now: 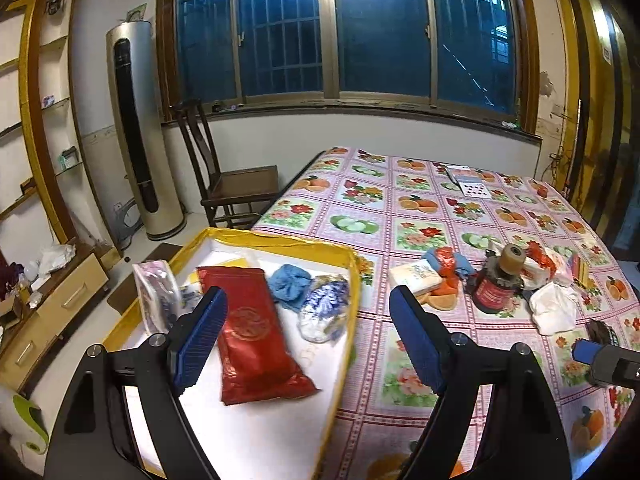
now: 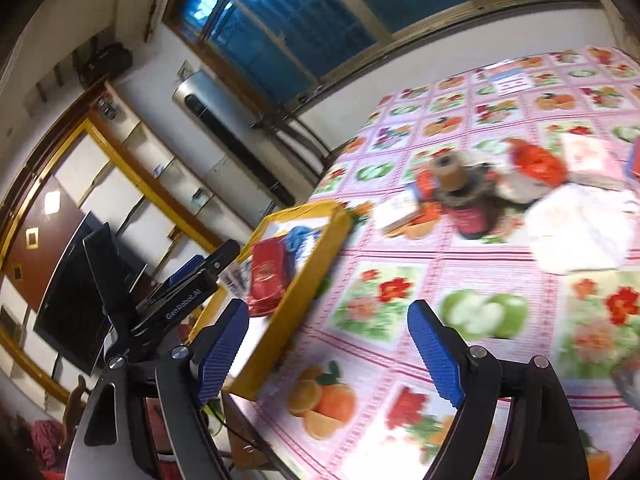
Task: Organize soft objects
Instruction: 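Grasp the white Face tissue pack with the left gripper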
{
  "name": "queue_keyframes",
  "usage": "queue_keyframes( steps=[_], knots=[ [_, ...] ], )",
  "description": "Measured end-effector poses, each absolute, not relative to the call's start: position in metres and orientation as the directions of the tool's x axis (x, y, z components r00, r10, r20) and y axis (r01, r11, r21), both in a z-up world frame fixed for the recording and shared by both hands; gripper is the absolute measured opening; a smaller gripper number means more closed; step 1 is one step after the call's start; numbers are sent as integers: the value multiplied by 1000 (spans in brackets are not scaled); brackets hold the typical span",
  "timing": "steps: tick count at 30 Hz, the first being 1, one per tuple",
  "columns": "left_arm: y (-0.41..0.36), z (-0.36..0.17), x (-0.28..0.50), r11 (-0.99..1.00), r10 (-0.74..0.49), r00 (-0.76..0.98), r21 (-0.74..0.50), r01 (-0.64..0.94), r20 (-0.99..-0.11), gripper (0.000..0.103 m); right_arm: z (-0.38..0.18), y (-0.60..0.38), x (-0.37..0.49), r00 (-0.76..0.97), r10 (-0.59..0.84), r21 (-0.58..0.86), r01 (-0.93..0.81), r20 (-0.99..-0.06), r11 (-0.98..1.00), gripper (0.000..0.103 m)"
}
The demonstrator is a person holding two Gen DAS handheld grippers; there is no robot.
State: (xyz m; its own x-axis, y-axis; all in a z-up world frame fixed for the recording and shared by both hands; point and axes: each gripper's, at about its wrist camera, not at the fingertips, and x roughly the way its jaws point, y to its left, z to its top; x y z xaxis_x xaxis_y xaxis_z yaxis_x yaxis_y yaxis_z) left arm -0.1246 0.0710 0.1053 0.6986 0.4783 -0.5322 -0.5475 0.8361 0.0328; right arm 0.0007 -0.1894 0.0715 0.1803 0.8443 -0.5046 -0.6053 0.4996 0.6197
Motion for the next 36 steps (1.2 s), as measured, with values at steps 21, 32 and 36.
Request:
queue_keyframes(
  steps=[21,32,36],
  knots=[
    [60,38,54,993,119,515,110,-47,-849,83,31,-281,59,247,850,745,-410,-465,527,87],
    [64,6,103,984,109,379,154,89,-919,83,32,-273,69,243,847,741,-410,-474,532,87],
    [68,1,112,989,87,371,126,81,-924,85,29,-276,73,248,842,745,-394,-478,539,87]
  ],
)
